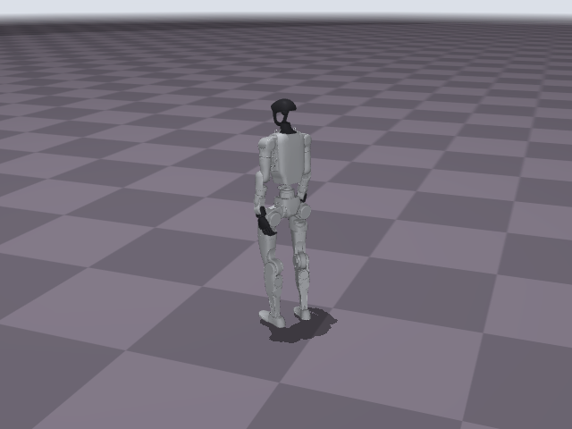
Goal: In place motions
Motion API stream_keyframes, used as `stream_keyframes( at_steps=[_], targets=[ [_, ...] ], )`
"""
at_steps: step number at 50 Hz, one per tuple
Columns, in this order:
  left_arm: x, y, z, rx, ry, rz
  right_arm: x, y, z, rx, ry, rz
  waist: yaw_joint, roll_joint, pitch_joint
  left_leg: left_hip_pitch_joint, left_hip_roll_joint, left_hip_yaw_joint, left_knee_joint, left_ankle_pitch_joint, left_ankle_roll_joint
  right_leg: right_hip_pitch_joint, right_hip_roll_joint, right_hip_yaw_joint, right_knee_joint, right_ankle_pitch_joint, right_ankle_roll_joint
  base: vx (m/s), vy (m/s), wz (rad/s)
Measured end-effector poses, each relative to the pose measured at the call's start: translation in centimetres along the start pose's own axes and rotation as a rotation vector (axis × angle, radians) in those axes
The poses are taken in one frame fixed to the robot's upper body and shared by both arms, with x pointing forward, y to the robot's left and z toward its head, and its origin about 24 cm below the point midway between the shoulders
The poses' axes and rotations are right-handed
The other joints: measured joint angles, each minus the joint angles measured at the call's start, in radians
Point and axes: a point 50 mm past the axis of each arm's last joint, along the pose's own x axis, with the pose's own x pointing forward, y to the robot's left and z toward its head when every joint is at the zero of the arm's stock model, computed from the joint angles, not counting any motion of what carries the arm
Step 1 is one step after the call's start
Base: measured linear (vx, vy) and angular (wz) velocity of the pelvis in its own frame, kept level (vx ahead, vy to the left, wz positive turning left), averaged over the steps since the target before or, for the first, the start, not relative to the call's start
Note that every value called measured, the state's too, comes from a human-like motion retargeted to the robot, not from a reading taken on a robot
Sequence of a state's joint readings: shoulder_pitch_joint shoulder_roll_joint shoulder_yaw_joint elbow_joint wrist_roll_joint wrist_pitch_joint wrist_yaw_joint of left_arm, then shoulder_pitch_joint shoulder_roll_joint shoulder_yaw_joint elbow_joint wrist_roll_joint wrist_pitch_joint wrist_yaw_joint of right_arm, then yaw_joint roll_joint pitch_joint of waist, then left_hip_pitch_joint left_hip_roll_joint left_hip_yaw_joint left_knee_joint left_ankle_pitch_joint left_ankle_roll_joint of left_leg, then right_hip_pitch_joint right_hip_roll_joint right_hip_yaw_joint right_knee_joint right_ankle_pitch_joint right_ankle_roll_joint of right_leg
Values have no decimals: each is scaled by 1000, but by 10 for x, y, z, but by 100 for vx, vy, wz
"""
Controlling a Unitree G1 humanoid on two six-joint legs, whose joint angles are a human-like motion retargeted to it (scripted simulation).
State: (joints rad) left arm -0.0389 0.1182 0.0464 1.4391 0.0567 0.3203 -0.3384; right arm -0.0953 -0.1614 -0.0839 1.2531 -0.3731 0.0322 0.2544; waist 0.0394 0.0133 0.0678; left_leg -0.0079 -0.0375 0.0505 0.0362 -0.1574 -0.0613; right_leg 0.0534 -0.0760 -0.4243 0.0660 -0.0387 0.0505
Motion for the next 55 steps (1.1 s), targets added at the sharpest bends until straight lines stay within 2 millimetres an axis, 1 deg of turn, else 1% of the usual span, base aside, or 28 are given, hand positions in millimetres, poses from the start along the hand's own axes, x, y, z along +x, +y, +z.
stream_keyframes(
  at_steps=[2,5,8,10,11,13,16,18,20,22,25,29,31,33,35,38,40,42,45,47,51,55],
  targets=[
    [-1,0,6,8,-21,1,2,6,9,16,-18,11,-14,13,15,4,18,6,-1,-3,0,-15,9,15,40,-2,0,-18,11,-21],
    [-2,-1,8,-3,-25,-17,4,11,23,30,-65,20,-53,39,53,22,48,11,-3,-8,2,-39,28,56,112,20,-3,-18,11,-27],
    [-3,1,3,-14,18,-52,4,11,38,62,-110,21,-79,49,78,38,65,37,-12,-11,4,-74,42,140,167,45,-1,-16,15,-55],
    [-4,3,-2,-25,58,-61,3,8,46,111,-143,16,-90,46,81,48,64,54,-19,-13,6,-89,42,194,175,51,14,-6,6,-53],
    [-4,4,-6,-32,75,-55,2,4,49,153,-162,7,-92,43,77,53,61,58,-23,-15,7,-85,34,193,159,49,16,1,1,-35],
    [-4,6,-12,-41,100,-35,-1,-5,55,262,-209,-24,-90,33,65,65,47,58,-31,-17,11,-68,11,165,114,45,23,12,-3,-9],
    [-3,9,-22,-50,118,-19,-8,-28,63,469,-292,-112,-74,7,24,80,24,56,-40,-23,15,-34,3,142,38,44,11,25,-10,9],
    [-2,10,-29,-59,127,-23,-16,-49,69,609,-351,-190,-60,-12,-12,78,10,54,-38,-25,21,-20,0,130,-3,62,5,26,-12,18],
    [-1,9,-32,-78,129,-23,-29,-75,80,748,-429,-299,-39,-24,-41,68,8,51,-33,-28,23,-17,0,119,-30,76,5,19,-12,20],
    [1,5,-36,-127,120,-27,-48,-105,95,844,-531,-433,-34,-31,-54,67,10,46,-27,-33,23,-11,-1,110,-37,74,8,16,-15,18],
    [4,0,-46,-212,108,-56,-85,-147,120,920,-701,-602,-54,-36,-73,68,14,36,-24,-37,25,-3,3,96,-35,57,10,17,-12,20],
    [6,-5,-57,-290,132,-78,-143,-189,159,988,-936,-738,-86,-41,-100,62,18,24,-27,-38,25,-1,7,80,-42,46,12,11,-11,20],
    [6,-6,-62,-307,150,-76,-177,-206,174,1022,-1066,-805,-92,-45,-114,57,18,17,-27,-40,23,-1,7,71,-48,44,14,12,-11,21],
    [6,-7,-65,-307,166,-75,-212,-221,186,1041,-1192,-878,-89,-52,-130,52,15,13,-29,-42,21,-4,6,64,-54,42,15,13,-9,15],
    [6,-7,-67,-296,178,-75,-245,-232,193,1047,-1296,-955,-81,-61,-143,48,12,12,-32,-42,20,-10,4,60,-55,39,15,12,-8,7],
    [6,-7,-65,-283,173,-70,-288,-245,198,1038,-1393,-1090,-69,-71,-155,46,10,13,-37,-41,17,-16,2,57,-53,36,12,8,-7,5],
    [6,-7,-61,-279,161,-70,-314,-251,199,1023,-1433,-1203,-67,-73,-159,46,11,13,-39,-41,14,-15,2,53,-54,33,11,6,-5,12],
    [7,-9,-57,-276,149,-77,-335,-255,201,1011,-1452,-1304,-68,-74,-163,45,12,9,-40,-41,12,-12,4,47,-55,31,10,6,-6,16],
    [7,-9,-53,-263,137,-84,-363,-254,205,987,-1508,-1403,-70,-74,-171,42,14,3,-41,-41,9,-10,6,38,-57,27,9,3,-3,9],
    [6,-8,-50,-250,132,-81,-381,-250,208,956,-1562,-1461,-67,-74,-174,42,15,2,-42,-41,9,-9,7,36,-57,25,8,3,-2,4],
    [5,-6,-46,-226,127,-72,-418,-232,214,830,-1697,-1606,-61,-68,-178,47,18,7,-46,-44,9,-9,12,40,-57,22,7,0,0,0],
    [4,-4,-45,-217,125,-65,-456,-204,216,560,-1827,-1829,-61,-60,-185,49,21,14,-49,-47,10,-12,16,47,-58,21,6,0,0,0]
  ],
)
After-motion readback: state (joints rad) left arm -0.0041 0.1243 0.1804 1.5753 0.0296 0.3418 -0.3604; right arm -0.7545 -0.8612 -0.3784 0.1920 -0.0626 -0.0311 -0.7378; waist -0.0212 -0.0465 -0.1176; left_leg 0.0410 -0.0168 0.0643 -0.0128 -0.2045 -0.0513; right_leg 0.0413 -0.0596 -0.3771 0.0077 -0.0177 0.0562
